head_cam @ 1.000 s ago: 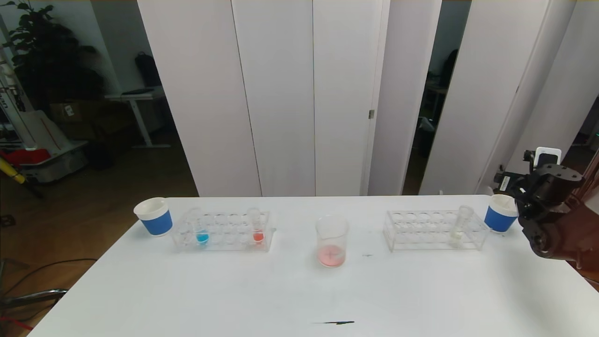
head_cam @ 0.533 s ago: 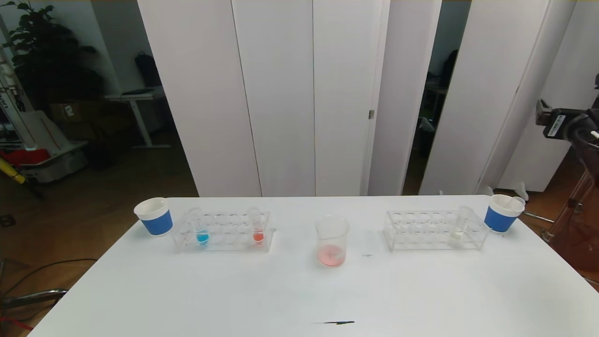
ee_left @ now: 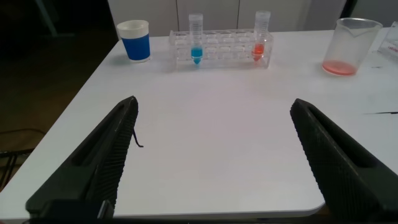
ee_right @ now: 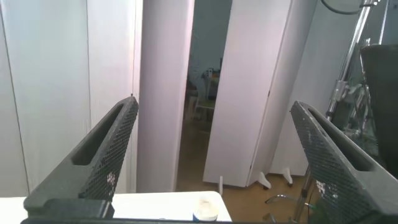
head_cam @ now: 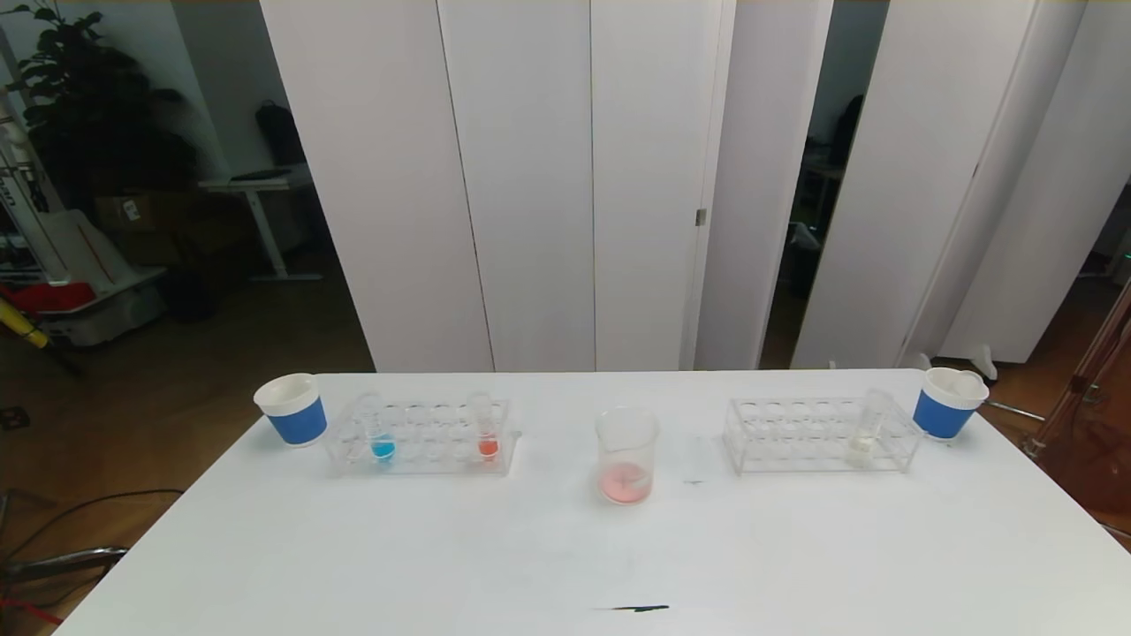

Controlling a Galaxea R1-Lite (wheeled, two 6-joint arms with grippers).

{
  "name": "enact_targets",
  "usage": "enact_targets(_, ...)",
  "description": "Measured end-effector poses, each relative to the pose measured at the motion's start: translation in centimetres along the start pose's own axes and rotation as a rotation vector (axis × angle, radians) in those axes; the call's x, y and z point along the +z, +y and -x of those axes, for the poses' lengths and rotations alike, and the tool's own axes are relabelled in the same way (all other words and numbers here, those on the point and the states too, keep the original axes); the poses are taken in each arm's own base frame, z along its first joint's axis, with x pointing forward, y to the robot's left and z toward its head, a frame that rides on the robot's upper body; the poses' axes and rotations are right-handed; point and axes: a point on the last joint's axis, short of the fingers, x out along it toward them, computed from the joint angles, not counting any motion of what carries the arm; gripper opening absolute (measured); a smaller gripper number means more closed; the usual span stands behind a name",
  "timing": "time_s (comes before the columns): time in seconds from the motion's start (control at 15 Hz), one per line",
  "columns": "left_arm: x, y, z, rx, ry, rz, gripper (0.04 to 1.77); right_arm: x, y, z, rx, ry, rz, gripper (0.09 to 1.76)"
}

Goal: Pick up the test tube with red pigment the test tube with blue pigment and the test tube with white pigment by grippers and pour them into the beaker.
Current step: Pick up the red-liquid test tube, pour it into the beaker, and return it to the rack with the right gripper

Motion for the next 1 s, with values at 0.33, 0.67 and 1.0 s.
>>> enact_targets(0.33, 0.0, 0.0, 0.0, 0.0, 0.0, 0.0, 1.75, -0.4, -1.2, 13.6, 0.075, 0.111, -0.003, 1.75)
enact_targets(0.67, 0.0, 0.0, 0.0, 0.0, 0.0, 0.0, 1.75, -9.8, -0.6, 20.1, 0.123, 0.248, -0.004, 1.75)
enact_targets(1.0, 0.0, 0.0, 0.0, 0.0, 0.0, 0.0, 1.75, -15.7, 0.2, 21.4, 0.164, 0.364, -0.077, 1.75)
